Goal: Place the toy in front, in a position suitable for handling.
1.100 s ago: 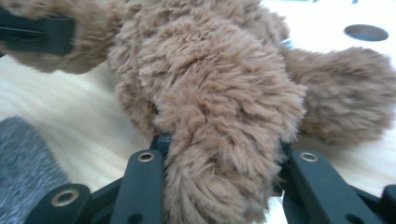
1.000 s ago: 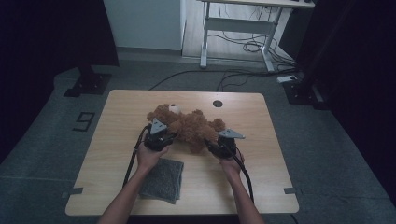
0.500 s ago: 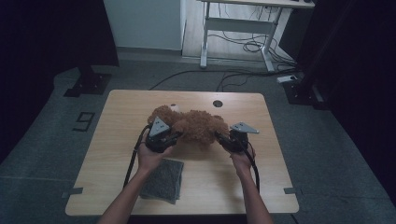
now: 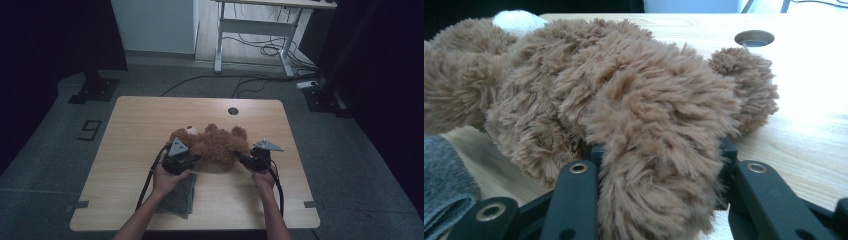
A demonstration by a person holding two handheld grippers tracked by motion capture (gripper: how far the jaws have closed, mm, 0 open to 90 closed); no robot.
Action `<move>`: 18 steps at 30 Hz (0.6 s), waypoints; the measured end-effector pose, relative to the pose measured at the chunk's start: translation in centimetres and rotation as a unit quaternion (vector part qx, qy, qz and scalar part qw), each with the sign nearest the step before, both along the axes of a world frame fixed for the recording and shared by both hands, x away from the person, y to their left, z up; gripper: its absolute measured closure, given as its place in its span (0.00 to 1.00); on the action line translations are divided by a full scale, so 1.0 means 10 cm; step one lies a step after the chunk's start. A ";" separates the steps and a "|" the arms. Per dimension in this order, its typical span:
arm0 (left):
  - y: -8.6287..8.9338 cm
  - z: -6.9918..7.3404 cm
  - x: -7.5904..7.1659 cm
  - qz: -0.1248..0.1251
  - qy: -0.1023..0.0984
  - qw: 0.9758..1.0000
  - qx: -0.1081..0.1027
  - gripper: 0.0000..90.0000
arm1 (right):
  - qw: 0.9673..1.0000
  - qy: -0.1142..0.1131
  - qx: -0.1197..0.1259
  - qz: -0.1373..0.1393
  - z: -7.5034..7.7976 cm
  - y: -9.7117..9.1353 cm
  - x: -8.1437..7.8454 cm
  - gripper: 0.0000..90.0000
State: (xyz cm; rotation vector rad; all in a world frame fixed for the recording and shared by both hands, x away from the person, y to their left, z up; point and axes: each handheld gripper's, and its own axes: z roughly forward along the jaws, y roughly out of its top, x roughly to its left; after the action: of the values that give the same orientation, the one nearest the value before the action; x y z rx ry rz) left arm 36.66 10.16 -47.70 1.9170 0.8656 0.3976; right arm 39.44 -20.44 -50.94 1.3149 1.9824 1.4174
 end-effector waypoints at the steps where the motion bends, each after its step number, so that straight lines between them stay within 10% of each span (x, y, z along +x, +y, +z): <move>1: 0.01 0.01 0.00 0.003 0.003 1.000 0.004 0.71 | 1.000 0.000 0.001 0.001 0.00 0.00 0.00 0.66; 8: 0.21 0.11 -0.16 0.006 0.003 1.000 0.010 0.39 | 1.000 -0.006 0.016 0.013 -0.03 -0.01 -0.06 0.59; 18: 0.57 -0.03 -0.40 0.043 0.030 0.998 0.024 0.33 | 0.999 -0.014 0.040 0.017 -0.07 -0.04 -0.15 0.55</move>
State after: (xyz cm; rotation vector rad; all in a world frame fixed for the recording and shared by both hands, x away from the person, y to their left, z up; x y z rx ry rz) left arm 32.63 15.87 -48.04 1.9498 0.9876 0.4170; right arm 37.98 -20.84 -51.60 1.2918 1.9579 1.5379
